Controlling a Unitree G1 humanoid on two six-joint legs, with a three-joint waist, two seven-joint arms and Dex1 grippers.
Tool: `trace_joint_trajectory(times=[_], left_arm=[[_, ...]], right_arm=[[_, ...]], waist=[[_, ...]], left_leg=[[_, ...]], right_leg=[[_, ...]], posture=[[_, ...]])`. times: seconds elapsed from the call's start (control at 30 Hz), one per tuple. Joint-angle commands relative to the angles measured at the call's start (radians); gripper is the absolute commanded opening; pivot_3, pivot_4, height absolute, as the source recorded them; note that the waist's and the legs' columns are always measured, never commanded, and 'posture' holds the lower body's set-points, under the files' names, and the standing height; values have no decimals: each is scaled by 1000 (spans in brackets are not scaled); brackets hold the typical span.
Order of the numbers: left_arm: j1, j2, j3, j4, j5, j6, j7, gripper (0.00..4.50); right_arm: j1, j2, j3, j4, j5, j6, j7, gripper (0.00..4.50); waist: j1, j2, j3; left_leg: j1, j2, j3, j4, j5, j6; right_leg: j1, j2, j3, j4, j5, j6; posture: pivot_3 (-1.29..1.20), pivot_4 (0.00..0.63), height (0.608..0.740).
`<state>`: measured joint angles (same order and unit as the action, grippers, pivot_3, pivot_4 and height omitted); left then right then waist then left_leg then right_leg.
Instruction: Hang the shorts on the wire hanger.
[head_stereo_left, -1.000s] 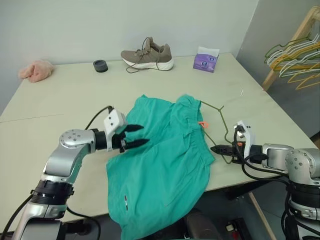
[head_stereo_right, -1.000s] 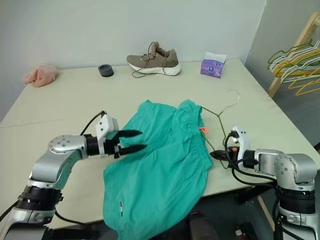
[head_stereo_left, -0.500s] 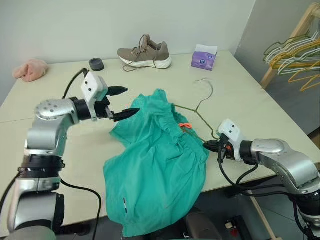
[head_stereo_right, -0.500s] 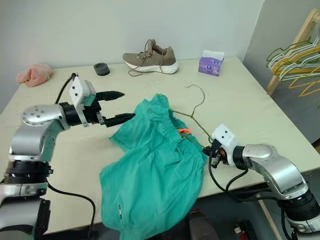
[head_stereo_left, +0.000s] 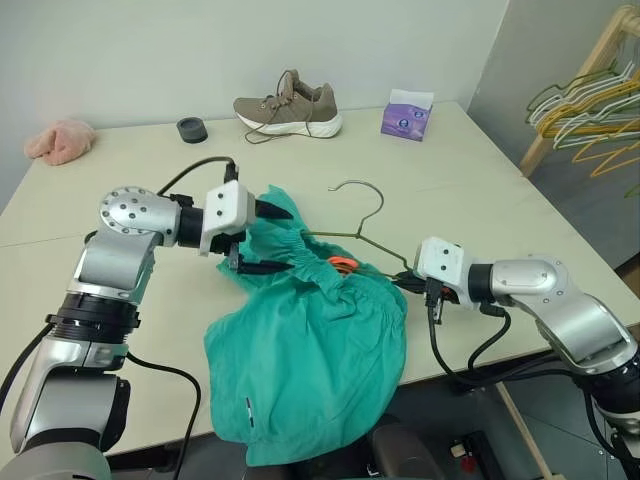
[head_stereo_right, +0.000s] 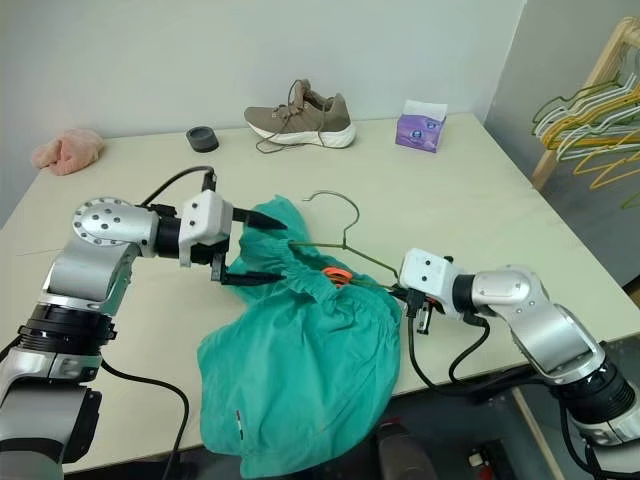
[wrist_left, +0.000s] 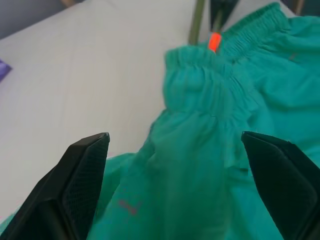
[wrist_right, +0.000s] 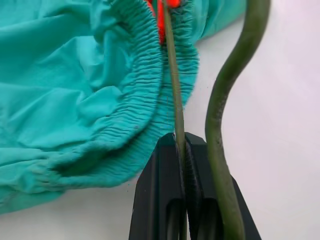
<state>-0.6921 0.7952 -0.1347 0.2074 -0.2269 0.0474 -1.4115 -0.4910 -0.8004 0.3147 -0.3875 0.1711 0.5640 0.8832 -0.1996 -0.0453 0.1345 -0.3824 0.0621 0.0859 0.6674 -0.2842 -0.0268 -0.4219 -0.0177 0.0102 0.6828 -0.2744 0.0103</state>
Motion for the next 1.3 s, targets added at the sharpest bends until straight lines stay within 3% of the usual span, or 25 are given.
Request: trace_joint_trajectory(times=[0.03, 0.1, 0.2, 0.63, 0.8, 0.83, 1.07, 1.2, 1.23, 1.3], left_arm=[[6, 16, -12, -2, 27, -50, -23, 4476], [7, 10, -18, 5, 34, -55, -28, 4476], [1, -4, -21, 16, 43, -54, -23, 3924], [30, -15, -29, -13, 46, -36, -43, 155], [56, -11, -22, -27, 57, -47, -40, 27], [62, -9, -21, -27, 61, -53, -35, 27], [98, -8, -10, -37, 80, -58, 17, 8], [124, -8, 0, -42, 83, -46, 57, 0], [129, -9, 2, -43, 83, -43, 65, 0], [136, -12, 8, -43, 77, -30, 83, 0]], right_arm=[[-28, 2, -15, -24, -25, -53, 19, 0], [-31, 5, -15, -28, -33, -67, 27, 0], [-28, 14, -17, -38, -39, -73, 36, 0], [-22, 41, -19, -47, -78, -178, 73, 0], [7, 9, -10, -21, -115, -288, 115, 0], [9, 6, -13, -8, -121, -307, 116, 531], [101, -96, -123, 21, -86, -301, 160, 2850], [210, -192, -309, 39, 5, -191, 184, 4223], [236, -207, -354, 36, 36, -160, 192, 4474], [293, -192, -464, 15, 119, -81, 176, 4474]], waist=[[2, 0, 0], [3, 0, 0], [3, 0, 0], [1, 0, 0], [0, 0, 0], [-1, 0, 0], [5, 0, -2], [6, 0, -3], [6, 0, -3], [6, 0, -3]], left_leg=[[0, 0, 0, 0, 0, 0], [0, 0, 0, 0, 0, 0], [-1, 0, 0, 2, 0, 0], [1, -1, 0, 12, -1, 2], [1, 0, 0, 13, -1, 2], [1, 0, 0, 13, -1, 2], [0, -1, 0, 13, -1, 2], [0, -2, 0, 13, -1, 2], [0, -2, 0, 13, -1, 2], [1, -2, 0, 13, -1, 2]], right_leg=[[0, 0, 0, 0, 0, 0], [0, 0, 0, 0, 0, 0], [0, 0, 0, 0, 0, 0], [0, 1, 0, 14, 0, 0], [0, 1, 0, 15, 0, 0], [0, 1, 0, 14, 0, 0], [0, 1, 1, 14, 0, 0], [1, 0, 0, 14, 0, 0], [1, -1, 1, 14, 0, 0], [1, -1, 0, 14, 0, 0]], posture=[[-232, 88, 740], [-232, 89, 740], [-233, 88, 740], [-237, 88, 740], [-230, 76, 740], [-228, 74, 740], [-220, 65, 740], [-220, 73, 740], [-221, 74, 740], [-228, 79, 740]])
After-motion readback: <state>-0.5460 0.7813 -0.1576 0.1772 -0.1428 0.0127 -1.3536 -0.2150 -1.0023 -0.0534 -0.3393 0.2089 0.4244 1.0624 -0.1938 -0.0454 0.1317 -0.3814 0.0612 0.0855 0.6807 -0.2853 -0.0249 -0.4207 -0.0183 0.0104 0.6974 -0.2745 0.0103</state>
